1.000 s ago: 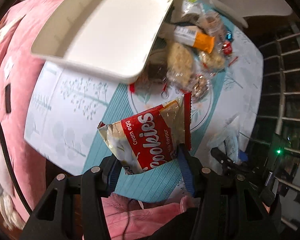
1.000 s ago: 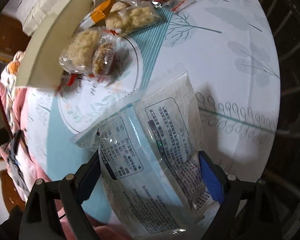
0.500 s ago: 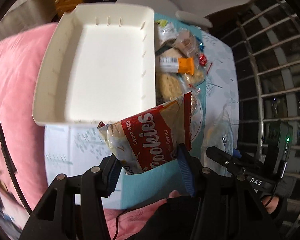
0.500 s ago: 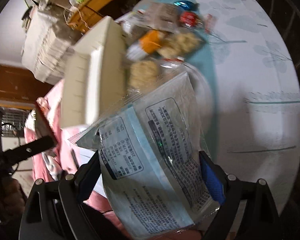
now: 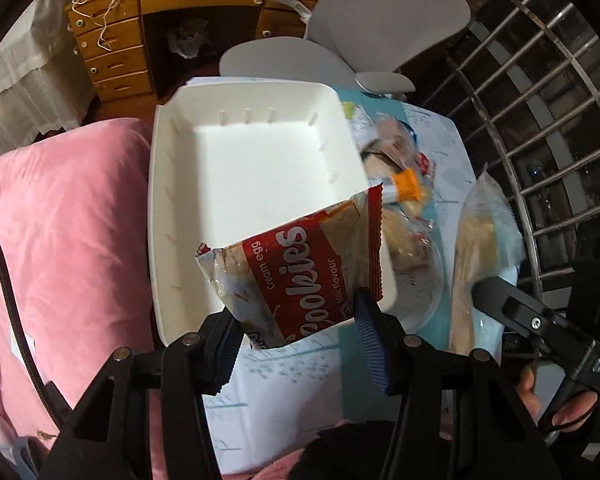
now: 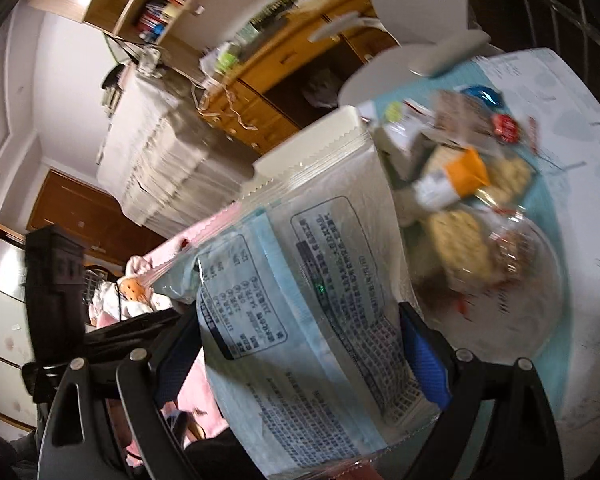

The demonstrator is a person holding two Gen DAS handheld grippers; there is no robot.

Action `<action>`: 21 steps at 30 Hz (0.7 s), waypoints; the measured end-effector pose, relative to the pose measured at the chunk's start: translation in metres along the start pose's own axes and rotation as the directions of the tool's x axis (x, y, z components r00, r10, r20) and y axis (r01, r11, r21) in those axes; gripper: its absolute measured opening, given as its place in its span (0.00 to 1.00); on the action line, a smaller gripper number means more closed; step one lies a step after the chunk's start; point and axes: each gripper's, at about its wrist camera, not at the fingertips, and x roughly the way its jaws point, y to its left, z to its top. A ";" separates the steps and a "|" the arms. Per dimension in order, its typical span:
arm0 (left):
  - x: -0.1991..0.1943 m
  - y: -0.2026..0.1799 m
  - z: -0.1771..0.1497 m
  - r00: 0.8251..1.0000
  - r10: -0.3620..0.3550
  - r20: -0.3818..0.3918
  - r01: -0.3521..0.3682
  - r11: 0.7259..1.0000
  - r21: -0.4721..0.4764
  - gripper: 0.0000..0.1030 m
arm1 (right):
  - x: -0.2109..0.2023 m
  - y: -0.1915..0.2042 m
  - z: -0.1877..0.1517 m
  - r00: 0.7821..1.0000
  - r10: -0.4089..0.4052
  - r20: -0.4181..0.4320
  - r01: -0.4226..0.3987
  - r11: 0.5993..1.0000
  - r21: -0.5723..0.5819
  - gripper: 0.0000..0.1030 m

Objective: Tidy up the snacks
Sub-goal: 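Carry Cookies packet into white tray with left tool while right tool drops printed bag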

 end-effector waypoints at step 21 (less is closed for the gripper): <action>0.013 0.036 0.005 0.999 -0.001 0.032 0.001 1.000 -0.017 0.76 | 0.061 0.015 0.000 0.986 -0.136 0.101 0.141 0.989 -0.048 0.94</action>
